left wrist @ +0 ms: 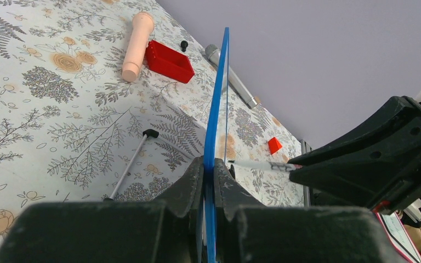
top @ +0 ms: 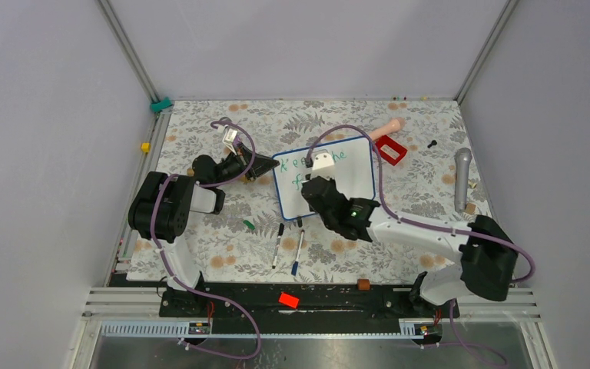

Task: Write a sentence on the whiteboard

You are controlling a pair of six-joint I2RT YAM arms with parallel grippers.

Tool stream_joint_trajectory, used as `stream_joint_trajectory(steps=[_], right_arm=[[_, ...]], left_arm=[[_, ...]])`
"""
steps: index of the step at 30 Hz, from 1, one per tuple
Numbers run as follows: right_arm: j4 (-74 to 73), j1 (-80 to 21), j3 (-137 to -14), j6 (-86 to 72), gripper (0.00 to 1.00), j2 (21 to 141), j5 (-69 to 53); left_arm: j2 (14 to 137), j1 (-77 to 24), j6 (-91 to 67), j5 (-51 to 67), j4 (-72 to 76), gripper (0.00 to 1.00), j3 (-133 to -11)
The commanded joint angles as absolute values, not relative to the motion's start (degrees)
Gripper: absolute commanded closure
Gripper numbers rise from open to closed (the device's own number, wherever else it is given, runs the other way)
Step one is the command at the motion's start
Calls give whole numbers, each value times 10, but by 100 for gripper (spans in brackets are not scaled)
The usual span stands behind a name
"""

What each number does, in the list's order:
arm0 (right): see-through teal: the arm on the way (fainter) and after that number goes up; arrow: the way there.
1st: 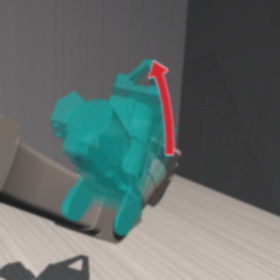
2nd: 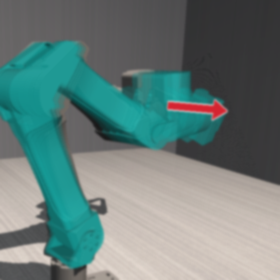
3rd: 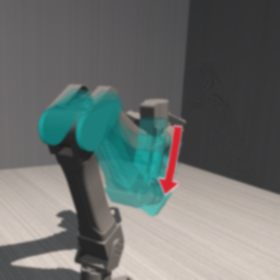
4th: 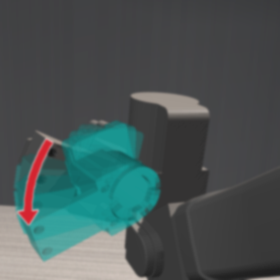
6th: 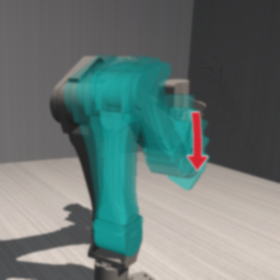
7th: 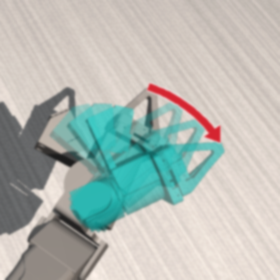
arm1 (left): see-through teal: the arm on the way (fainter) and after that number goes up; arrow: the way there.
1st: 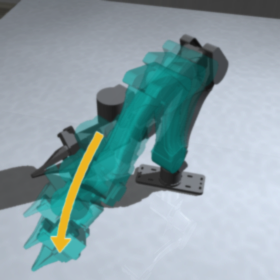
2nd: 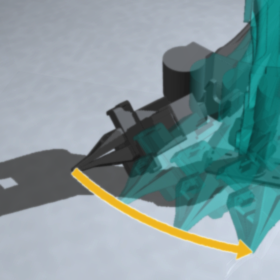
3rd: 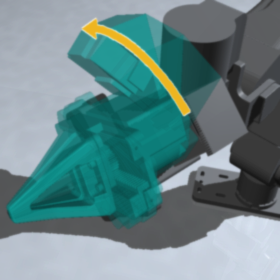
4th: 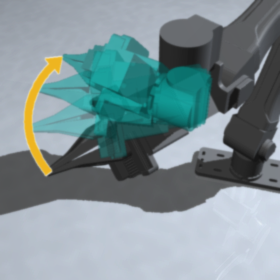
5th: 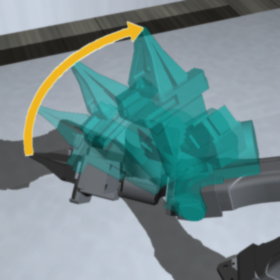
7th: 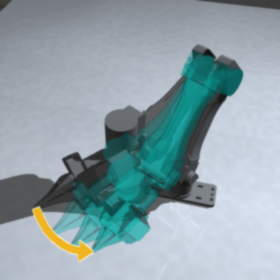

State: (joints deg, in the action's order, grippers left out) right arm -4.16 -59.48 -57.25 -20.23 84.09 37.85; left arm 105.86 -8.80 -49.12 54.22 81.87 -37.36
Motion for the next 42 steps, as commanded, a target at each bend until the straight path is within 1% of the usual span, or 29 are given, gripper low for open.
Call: stream_joint_trajectory(steps=[1, 4, 7, 9, 11, 13, 15, 18, 21, 23, 26, 28, 33, 37, 42], right_arm=[[76, -588, -509, -171, 100, 748, 374], [128, -588, -459, -151, 100, 697, 357], [123, -586, -450, -132, 100, 678, 340], [88, -574, -467, -133, 100, 681, 283], [18, -566, -509, -134, 100, 689, 232], [-80, -566, -561, -125, 100, 698, 225], [-98, -566, -557, -112, 100, 693, 235], [-25, -566, -502, -87, 100, 682, 234], [34, -565, -475, -80, 100, 674, 213], [67, -565, -454, -85, 100, 671, 233], [108, -565, -423, -85, 100, 688, 251], [119, -565, -413, -83, 100, 696, 240], [201, -566, -342, -91, 100, 644, 246], [220, -565, -324, -91, 100, 621, 248], [204, -565, -338, -86, 100, 624, 213]], left_arm=[[1053, -94, -467, 553, 846, 100, -374], [1056, -94, -469, 554, 845, 100, -377], [1057, -94, -470, 555, 845, 100, -378], [1057, -94, -469, 554, 846, 100, -377], [1056, -93, -468, 552, 846, 100, -374], [1054, -94, -466, 550, 846, 100, -372], [1055, -94, -467, 550, 845, 100, -374], [1063, -94, -474, 559, 846, 100, -383], [1066, -93, -476, 566, 846, 100, -388], [1063, -93, -474, 563, 846, 100, -385], [1054, -93, -460, 545, 845, 100, -371], [1045, -93, -448, 524, 845, 100, -356], [1046, -93, -449, 529, 845, 100, -357], [1050, -93, -452, 533, 845, 100, -362], [1074, -96, -471, 562, 846, 100, -388]])
